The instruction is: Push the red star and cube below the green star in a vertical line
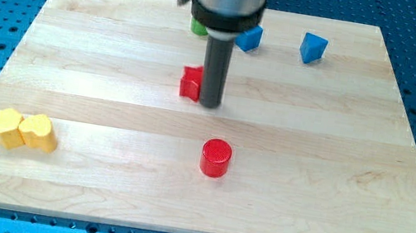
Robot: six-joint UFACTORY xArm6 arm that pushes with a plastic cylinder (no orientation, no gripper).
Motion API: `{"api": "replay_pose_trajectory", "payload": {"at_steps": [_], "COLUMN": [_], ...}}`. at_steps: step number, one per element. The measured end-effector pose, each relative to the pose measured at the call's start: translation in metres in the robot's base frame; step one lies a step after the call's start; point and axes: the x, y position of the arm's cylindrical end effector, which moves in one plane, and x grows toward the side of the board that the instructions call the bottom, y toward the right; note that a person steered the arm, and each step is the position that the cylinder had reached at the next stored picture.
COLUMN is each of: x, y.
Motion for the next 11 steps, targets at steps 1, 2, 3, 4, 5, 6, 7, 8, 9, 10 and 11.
{"api": "replay_pose_trajectory", "payload": {"at_steps": [1,2,3,4,5,6,7,8,9,10,11], "x": [-0.004,0.038,0.003,-0.055,-0.059,-0.054,-0.069,-0.061,-0.106,-0.121,-0.118], "y": [0.0,-0.018,-0.053,-0.008,0.004,0.012,0.024,0.081,0.103,0.071,0.045]}}
